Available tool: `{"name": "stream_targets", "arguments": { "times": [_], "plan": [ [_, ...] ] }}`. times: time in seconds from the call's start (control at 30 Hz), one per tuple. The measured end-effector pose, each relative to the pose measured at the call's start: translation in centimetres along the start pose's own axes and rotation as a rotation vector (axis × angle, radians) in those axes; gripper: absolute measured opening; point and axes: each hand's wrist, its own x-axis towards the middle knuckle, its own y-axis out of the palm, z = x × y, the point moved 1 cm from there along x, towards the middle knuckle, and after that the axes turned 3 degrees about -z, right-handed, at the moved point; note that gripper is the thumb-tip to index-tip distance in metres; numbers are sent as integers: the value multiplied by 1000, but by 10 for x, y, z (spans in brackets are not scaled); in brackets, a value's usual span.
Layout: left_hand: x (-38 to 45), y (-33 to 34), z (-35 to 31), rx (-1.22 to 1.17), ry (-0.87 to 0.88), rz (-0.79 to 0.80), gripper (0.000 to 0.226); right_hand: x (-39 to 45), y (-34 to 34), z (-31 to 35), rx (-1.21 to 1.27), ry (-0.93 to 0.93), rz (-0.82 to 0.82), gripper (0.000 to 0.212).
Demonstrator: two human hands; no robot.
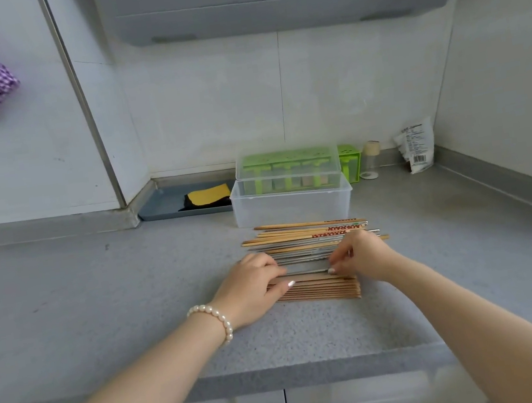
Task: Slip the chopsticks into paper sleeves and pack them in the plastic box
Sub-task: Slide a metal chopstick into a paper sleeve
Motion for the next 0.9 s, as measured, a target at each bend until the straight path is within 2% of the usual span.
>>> {"name": "stream_targets", "arguments": {
  "times": [0.17, 0.33, 0.37, 0.43, 0.5, 0.57, 0.63, 0.77, 0.9],
  "plan": [
    [-1, 1, 4, -24, -1, 37, 28, 7, 1, -11, -19, -1, -5, 10],
    [6, 0, 2, -161, -84, 40, 20, 11, 0, -6, 22, -9, -13, 4],
    [7, -2, 2, -186, -101, 43, 19, 11, -4, -3, 113, 4, -36, 8],
    [11, -4, 1, -212, -133, 75, 23, 13, -16, 2, 463, 77, -14, 11],
    [15, -4, 2, -237, -170, 130, 36, 13, -27, 4, 852, 145, 115, 15],
    [19, -4, 3, -262, -213, 187, 47, 12, -32, 5, 1121, 200, 259, 17],
    [23, -2, 5, -280, -249, 205, 54, 10, -33, 6, 1246, 235, 337, 21],
    [26, -4, 11, -354, -305, 143, 56, 7, -28, 7, 1383, 229, 389, 26],
    [25, -8, 15, -402, -312, 90, 51, 3, -33, 6, 1374, 188, 375, 30]
  ]
}}
